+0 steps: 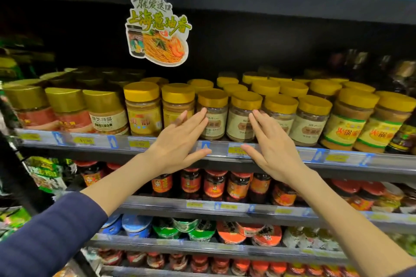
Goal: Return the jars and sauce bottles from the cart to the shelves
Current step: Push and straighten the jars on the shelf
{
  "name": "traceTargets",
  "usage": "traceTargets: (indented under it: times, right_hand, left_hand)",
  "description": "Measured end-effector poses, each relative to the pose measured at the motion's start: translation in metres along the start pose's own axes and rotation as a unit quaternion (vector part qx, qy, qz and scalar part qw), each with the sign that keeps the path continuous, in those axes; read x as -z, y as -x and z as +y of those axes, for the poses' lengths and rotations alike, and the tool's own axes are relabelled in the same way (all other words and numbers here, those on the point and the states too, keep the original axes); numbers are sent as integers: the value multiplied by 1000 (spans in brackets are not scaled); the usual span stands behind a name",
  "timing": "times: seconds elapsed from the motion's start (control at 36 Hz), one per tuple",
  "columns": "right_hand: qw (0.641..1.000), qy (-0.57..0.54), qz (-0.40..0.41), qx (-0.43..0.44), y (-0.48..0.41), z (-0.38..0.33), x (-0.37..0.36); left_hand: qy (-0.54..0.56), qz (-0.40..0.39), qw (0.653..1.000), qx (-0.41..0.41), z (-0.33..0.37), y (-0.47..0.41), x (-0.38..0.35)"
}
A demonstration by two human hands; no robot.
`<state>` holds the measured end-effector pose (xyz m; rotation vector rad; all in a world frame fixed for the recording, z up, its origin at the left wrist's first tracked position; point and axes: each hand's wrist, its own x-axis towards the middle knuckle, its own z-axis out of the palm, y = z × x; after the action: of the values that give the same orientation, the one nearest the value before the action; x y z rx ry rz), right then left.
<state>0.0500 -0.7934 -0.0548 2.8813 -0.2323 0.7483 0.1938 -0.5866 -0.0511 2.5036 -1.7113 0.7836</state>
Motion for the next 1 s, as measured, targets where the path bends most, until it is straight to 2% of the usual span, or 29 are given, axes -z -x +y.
traceTargets:
  times: [0.14, 0.28, 0.44, 0.58, 0.75, 0.86, 1.0]
  right_hand:
    - [1000, -3, 9, 4, 0, -3, 1]
    - [995, -59, 46, 61, -6, -25, 4]
    - [983, -127, 33, 126, -24, -73, -3]
    - [983, -135, 52, 115, -50, -101, -2]
    - [985, -128, 85, 73, -68, -121, -6]
    - [987, -96, 121, 37, -77, -124, -6]
    - [986, -21, 164, 39, -85, -123, -6]
  left_hand:
    - [16, -4, 1000, 4, -3, 1, 2]
    - [45, 20, 999, 11, -12, 22, 11]
    - [21, 15, 997, 75, -41, 67, 20]
    - [-17, 18, 994, 106, -76, 92, 24]
    - [-74, -2, 995, 67, -104, 96, 26]
    - [-99, -2, 994, 48, -117, 94, 20]
    - [-116, 5, 993, 22, -125, 94, 15]
